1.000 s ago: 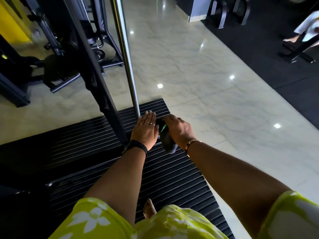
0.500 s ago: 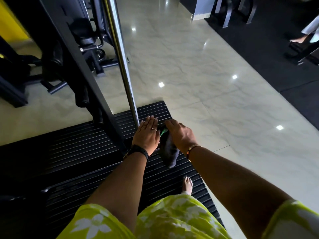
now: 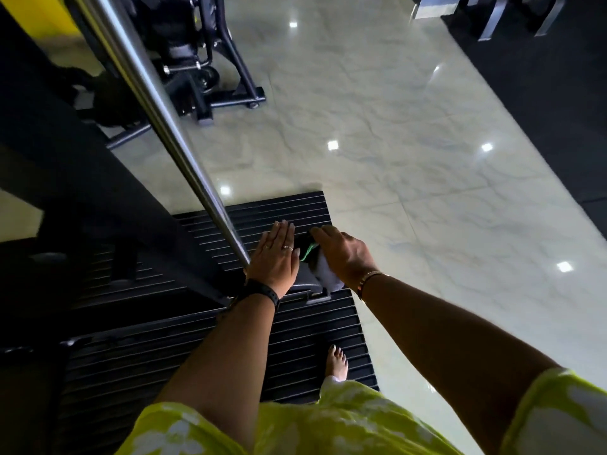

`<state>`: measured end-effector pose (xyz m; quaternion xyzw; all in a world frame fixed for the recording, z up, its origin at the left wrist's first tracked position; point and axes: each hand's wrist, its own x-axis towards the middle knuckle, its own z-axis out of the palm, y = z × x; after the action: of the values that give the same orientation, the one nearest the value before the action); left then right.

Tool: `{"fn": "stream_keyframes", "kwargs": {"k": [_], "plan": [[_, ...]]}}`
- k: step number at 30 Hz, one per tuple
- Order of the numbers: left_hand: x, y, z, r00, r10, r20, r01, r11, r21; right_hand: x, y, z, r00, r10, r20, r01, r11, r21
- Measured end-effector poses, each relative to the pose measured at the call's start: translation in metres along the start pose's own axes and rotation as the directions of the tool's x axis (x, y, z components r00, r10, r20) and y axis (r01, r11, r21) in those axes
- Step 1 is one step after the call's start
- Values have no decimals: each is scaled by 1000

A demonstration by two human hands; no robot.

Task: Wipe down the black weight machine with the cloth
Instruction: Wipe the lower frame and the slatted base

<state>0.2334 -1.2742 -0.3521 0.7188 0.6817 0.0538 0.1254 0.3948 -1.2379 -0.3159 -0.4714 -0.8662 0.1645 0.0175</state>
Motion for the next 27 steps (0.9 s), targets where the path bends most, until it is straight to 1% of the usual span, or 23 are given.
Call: {"fn": "stream_keyframes", "kwargs": {"k": [2,4,6,9,10,11,13,14,15,19,22,24,27], "plan": [[11,2,9,1000,-20,7,20,1000,-22,15,18,9,1000,-3,3,3,1000,24],[17,-7,24,998,-56,-4,55,998,-37,27,30,20,999,45,19,-46,998,43],[16,-18,41,993,-118,14,119,992,-45,37,41,35,993,103,54,-106,992,69],[10,-33,67,982,-187,9,187,981,-52,44,51,60,984,166,70,-175,971,159],[6,-37,74,980,-196,37,198,979,-53,44,53,66,978,190,81,-204,956,212],[6,-41,85,979,-198,52,200,978,-50,45,56,77,966,241,89,-257,920,296],[11,-48,105,981,-182,62,185,981,-55,51,61,97,923,366,120,-378,798,470],[12,-50,112,981,-177,73,182,981,-61,53,62,107,894,429,132,-429,731,531],[16,-53,121,984,-161,81,167,984,-66,57,63,118,875,467,124,-449,692,565],[23,-71,169,974,-155,163,168,983,-71,77,72,167,832,530,163,-506,605,615],[26,-89,206,975,-128,184,141,988,-59,89,84,198,790,581,197,-546,519,658],[28,-105,232,973,-91,210,99,995,-28,94,92,223,782,589,207,-547,487,681],[33,-124,266,974,-25,226,29,999,-15,99,105,255,774,591,226,-558,470,684]]}}
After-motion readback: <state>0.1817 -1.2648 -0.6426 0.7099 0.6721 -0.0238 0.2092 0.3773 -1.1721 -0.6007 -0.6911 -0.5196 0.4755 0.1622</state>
